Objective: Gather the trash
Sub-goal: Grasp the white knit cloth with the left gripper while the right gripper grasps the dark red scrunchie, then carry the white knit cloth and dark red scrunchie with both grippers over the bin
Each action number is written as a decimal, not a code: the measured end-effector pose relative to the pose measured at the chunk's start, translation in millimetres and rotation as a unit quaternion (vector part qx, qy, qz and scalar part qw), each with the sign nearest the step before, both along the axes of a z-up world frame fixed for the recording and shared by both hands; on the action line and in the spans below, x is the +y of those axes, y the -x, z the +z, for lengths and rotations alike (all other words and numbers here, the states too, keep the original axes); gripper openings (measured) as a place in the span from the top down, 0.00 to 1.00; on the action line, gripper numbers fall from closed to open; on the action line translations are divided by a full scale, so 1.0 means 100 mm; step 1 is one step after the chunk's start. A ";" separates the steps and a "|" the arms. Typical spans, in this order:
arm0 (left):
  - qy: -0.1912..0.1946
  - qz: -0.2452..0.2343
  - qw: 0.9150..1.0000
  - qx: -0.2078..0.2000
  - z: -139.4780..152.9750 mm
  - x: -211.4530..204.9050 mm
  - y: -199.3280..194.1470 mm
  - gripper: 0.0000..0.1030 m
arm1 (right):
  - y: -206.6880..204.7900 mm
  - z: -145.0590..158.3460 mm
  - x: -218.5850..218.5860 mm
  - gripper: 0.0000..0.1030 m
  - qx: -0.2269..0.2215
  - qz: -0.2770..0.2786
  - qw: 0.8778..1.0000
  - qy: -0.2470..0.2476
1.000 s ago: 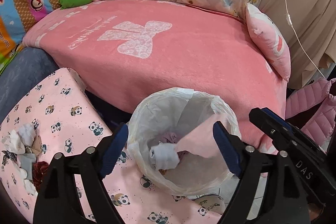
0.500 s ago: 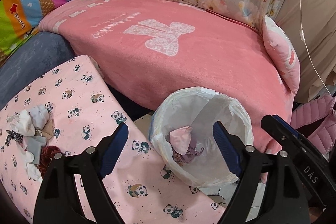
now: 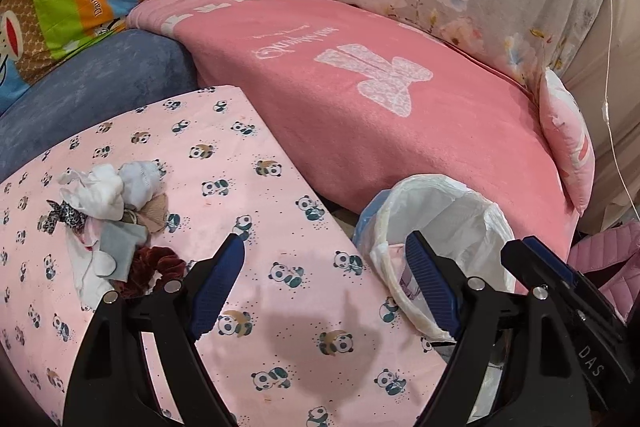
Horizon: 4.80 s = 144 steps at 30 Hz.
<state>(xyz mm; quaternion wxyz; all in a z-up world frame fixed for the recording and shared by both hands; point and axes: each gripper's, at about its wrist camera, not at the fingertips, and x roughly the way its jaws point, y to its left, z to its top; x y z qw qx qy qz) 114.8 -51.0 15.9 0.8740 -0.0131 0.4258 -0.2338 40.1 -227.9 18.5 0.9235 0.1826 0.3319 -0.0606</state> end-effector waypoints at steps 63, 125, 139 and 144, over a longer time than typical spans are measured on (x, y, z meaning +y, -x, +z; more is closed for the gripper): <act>-0.033 0.150 0.983 0.100 -1.18 2.06 -0.56 0.86 | -1.30 -1.39 2.22 0.70 0.164 0.164 0.973 0.014; 0.014 -0.131 0.989 -0.060 0.47 -0.67 0.33 0.92 | 0.44 0.11 -0.72 0.87 -0.036 -0.092 0.994 -0.036; 0.009 -0.162 0.986 -0.040 0.35 -0.93 0.34 0.92 | 0.51 -0.07 -0.94 0.87 -0.027 -0.107 0.993 -0.048; 0.017 -0.176 0.984 -0.030 0.32 -1.05 0.33 0.90 | 0.49 -0.10 -0.97 0.87 -0.022 -0.110 0.992 -0.049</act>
